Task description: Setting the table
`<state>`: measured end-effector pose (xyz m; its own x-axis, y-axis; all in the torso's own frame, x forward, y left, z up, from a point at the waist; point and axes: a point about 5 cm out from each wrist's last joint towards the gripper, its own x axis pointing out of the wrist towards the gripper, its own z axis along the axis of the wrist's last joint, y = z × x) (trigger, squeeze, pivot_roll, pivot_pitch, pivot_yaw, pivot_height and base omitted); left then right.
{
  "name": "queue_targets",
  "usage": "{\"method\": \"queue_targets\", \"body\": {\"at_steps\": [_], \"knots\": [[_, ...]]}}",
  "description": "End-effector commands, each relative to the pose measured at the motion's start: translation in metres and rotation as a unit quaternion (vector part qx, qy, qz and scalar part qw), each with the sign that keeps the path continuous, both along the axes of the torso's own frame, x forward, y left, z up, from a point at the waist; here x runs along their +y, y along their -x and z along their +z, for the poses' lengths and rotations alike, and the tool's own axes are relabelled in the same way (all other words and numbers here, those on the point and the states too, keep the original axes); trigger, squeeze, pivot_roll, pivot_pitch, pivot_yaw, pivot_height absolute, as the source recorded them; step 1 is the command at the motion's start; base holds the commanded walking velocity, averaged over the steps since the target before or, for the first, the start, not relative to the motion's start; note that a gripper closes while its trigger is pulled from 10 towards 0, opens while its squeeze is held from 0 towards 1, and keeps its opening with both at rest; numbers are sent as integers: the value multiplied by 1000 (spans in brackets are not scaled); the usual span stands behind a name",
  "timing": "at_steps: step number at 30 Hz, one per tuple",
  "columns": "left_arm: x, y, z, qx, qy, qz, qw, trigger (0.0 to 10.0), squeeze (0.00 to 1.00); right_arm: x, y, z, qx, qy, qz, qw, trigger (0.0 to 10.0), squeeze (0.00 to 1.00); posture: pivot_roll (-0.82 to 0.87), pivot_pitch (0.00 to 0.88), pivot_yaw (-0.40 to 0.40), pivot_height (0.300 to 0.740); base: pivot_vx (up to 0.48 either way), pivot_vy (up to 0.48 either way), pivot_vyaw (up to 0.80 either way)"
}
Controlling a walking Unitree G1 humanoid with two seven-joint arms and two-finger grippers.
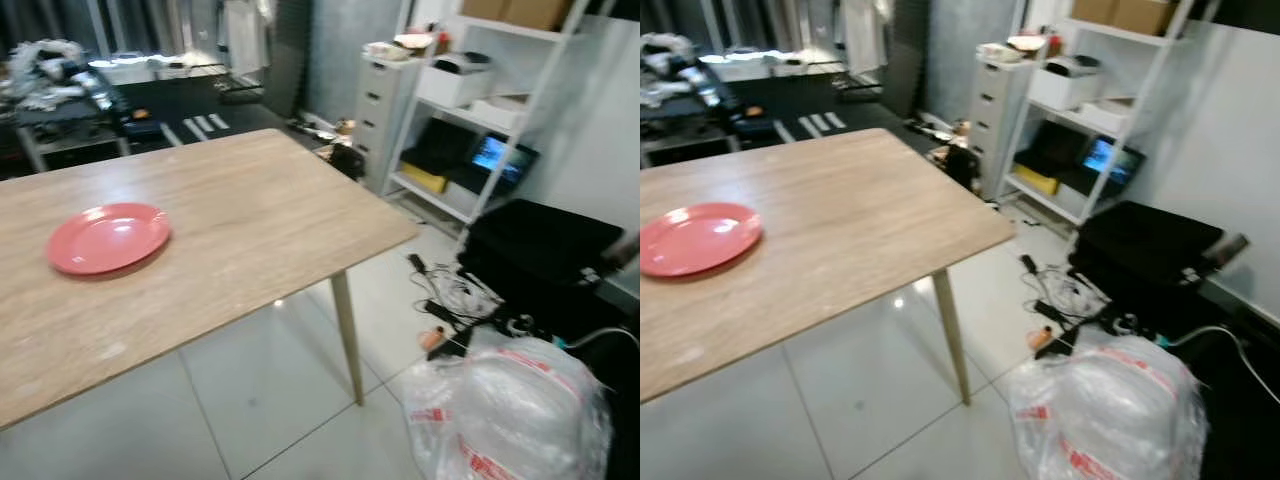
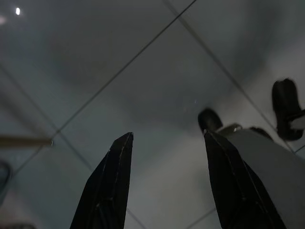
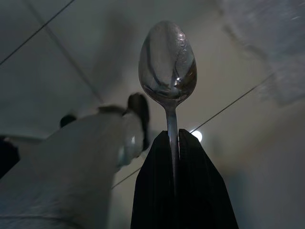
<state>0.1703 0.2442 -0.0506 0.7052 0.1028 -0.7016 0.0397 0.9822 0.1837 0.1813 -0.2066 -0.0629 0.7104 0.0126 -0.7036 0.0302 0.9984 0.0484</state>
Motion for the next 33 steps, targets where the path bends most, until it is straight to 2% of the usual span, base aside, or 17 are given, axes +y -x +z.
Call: {"method": "queue_targets", "body": {"at_steps": [1, 5, 12, 33], "knots": [[0, 9, -7, 12, -2, 0, 1000, 10000, 0, -3, 5, -3, 1, 0, -9, 1000, 10000, 0, 42, 155, 41, 740, 0, 0, -781], [1, 6, -9, -4, 2, 3, 1000, 10000, 0, -7, -1, -1, -18, -3, -22, 1000, 10000, 0, 37, 155, 46, 740, 0, 0, -780], [-1, -2, -9, -15, 5, -2, 1000, 10000, 0, -7, -1, -3, -19, -6, -20, 1000, 10000, 0, 38, 154, 47, 740, 0, 0, -778], [1, -5, -11, -26, 3, -9, 1000, 10000, 0, -2, -3, -5, -28, -11, -18, 999, 10000, 0, 46, 154, 54, 740, 0, 0, -779]]}}
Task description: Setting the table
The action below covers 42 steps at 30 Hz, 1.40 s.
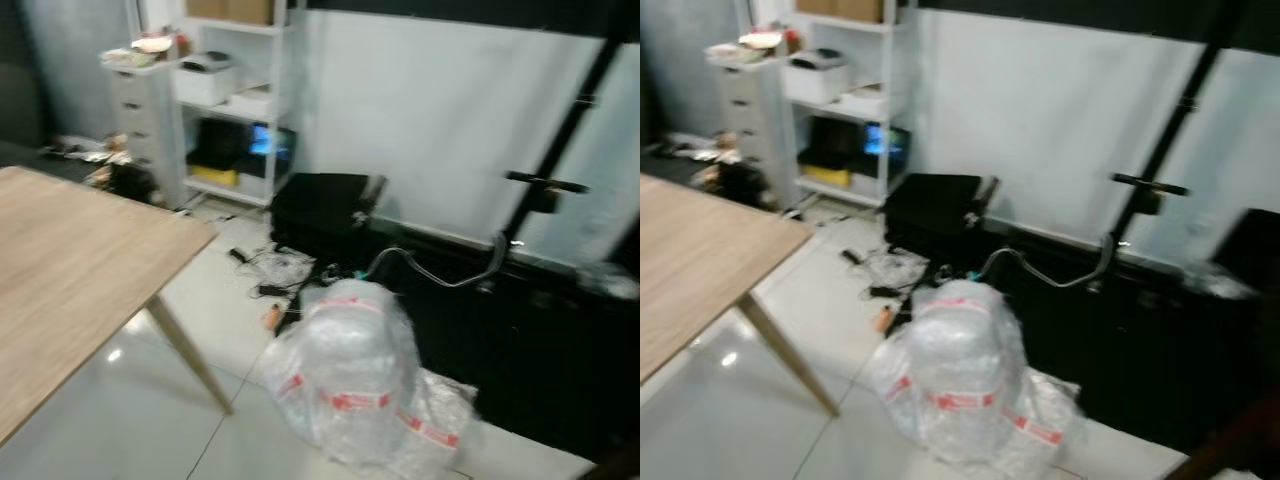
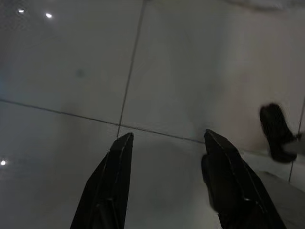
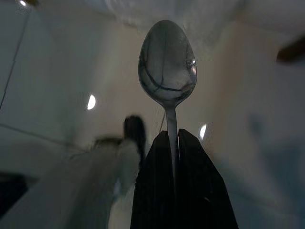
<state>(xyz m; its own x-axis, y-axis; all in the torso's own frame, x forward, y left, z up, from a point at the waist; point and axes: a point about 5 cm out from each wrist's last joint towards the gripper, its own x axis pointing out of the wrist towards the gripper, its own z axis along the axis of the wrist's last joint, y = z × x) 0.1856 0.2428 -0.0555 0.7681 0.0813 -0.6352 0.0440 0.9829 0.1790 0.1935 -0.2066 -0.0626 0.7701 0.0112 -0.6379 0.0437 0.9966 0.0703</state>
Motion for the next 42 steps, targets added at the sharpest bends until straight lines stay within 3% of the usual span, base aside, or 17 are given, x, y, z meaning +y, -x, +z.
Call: {"method": "queue_targets", "body": {"at_steps": [1, 42], "knots": [[2, 10, -6, 20, -1, 2, 1000, 10000, 0, -2, 9, -6, 16, -2, -9, 1000, 10000, 0, 46, 154, 54, 740, 0, 0, -775], [-1, 3, -4, 6, 0, -10, 1000, 10000, 0, -3, 12, -8, 21, 2, -5, 1000, 10000, 0, 41, 143, 54, 740, 0, 0, -779]]}}
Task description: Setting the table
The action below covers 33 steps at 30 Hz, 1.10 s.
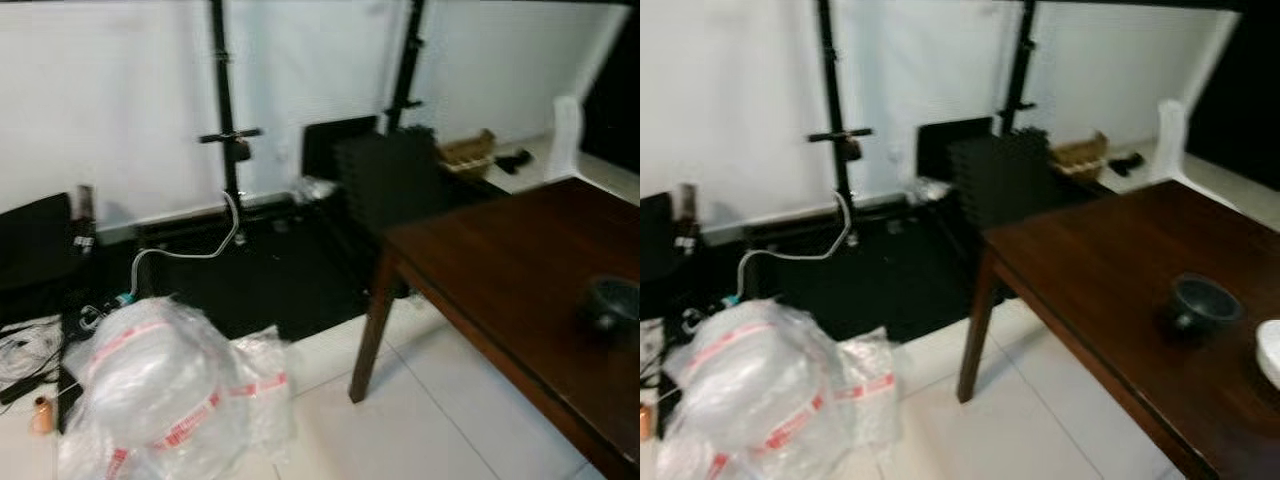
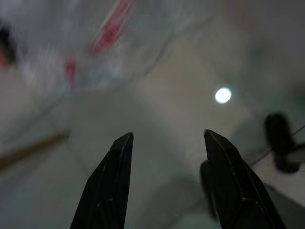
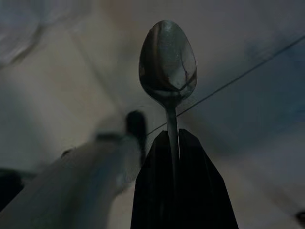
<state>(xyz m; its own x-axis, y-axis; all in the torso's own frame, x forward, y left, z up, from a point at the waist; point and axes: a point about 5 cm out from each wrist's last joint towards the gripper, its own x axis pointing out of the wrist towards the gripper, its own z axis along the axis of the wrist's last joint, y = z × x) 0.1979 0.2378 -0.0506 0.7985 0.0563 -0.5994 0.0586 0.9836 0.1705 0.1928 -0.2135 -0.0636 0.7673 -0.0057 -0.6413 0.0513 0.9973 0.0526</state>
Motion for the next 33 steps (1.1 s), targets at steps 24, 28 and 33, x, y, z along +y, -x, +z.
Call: {"method": "queue_targets", "body": {"at_steps": [24, 28, 33], "knots": [[-7, -59, 86, -207, 13, -67, 976, 10000, 0, -6, -32, 50, -163, 27, -13, 986, 10000, 0, 19, 154, 62, 740, 0, 0, -779], [-16, -78, 132, -287, 27, -75, 955, 10000, 0, -9, -51, 92, -250, 48, -25, 967, 10000, 0, 11, 154, 63, 740, 0, 0, -780], [-34, -100, 222, -411, 56, -110, 903, 10000, 0, -15, -75, 194, -410, 75, -60, 907, 10000, 0, -2, 156, 66, 740, 0, 0, -781]]}}
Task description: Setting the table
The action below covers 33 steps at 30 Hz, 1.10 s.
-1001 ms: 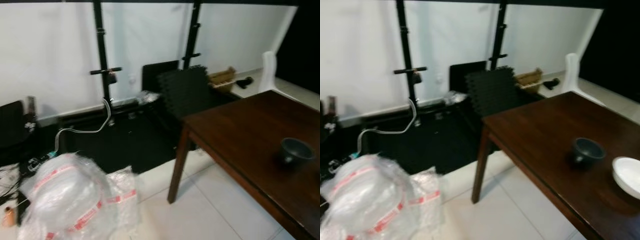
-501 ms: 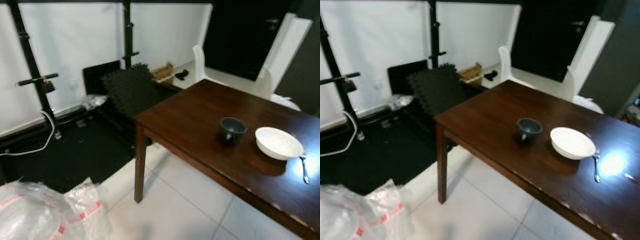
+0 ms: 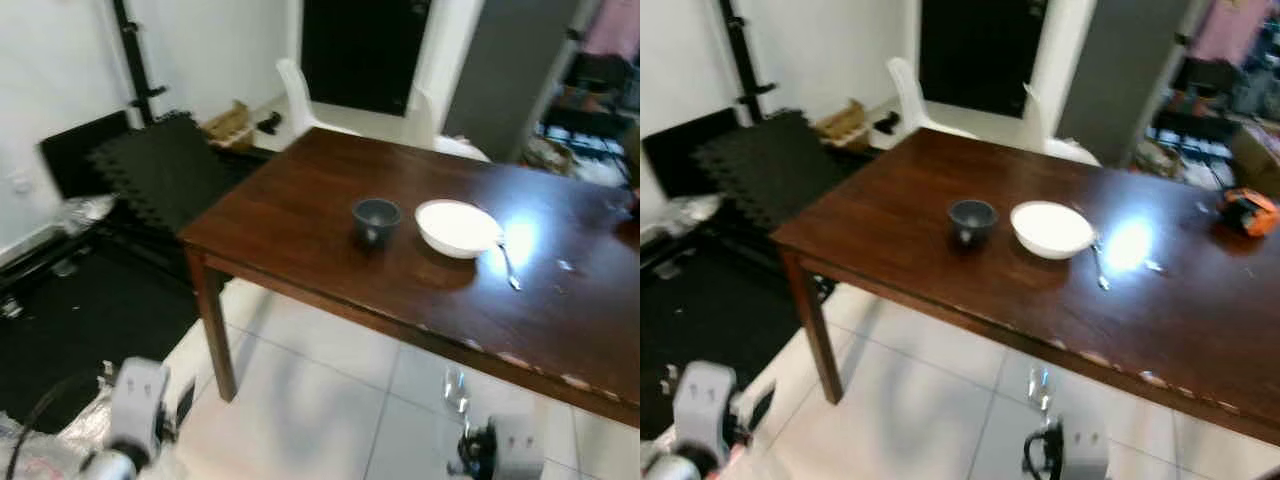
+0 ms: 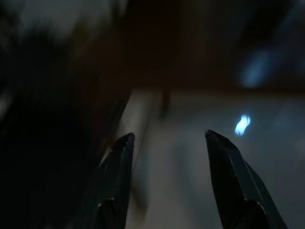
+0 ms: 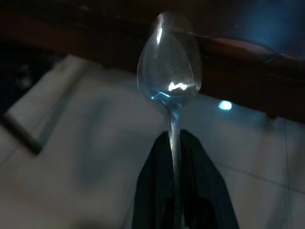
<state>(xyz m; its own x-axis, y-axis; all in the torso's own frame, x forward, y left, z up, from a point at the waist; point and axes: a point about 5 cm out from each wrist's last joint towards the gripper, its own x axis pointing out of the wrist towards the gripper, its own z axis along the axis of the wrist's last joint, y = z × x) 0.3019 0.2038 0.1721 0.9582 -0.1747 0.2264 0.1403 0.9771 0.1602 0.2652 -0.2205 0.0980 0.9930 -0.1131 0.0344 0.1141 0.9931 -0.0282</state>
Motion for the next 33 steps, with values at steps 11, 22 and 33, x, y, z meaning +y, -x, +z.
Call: {"method": "queue_targets", "body": {"at_steps": [11, 22, 33], "knots": [[-41, -2, 61, -68, 44, -63, 995, 10000, 0, -2, -1, 90, -153, -5, -43, 987, 10000, 0, -27, 153, 82, 740, 0, 0, -778], [-59, -5, 71, -56, 51, -70, 995, 10000, 0, 9, -1, 99, -137, -30, -36, 990, 10000, 0, -20, 152, 87, 740, 393, 0, -140], [-59, -3, 69, -42, 48, -66, 996, 10000, 0, 14, -2, 98, -120, -36, -25, 992, 10000, 0, -11, 153, 83, 740, 480, 0, 0]]}}
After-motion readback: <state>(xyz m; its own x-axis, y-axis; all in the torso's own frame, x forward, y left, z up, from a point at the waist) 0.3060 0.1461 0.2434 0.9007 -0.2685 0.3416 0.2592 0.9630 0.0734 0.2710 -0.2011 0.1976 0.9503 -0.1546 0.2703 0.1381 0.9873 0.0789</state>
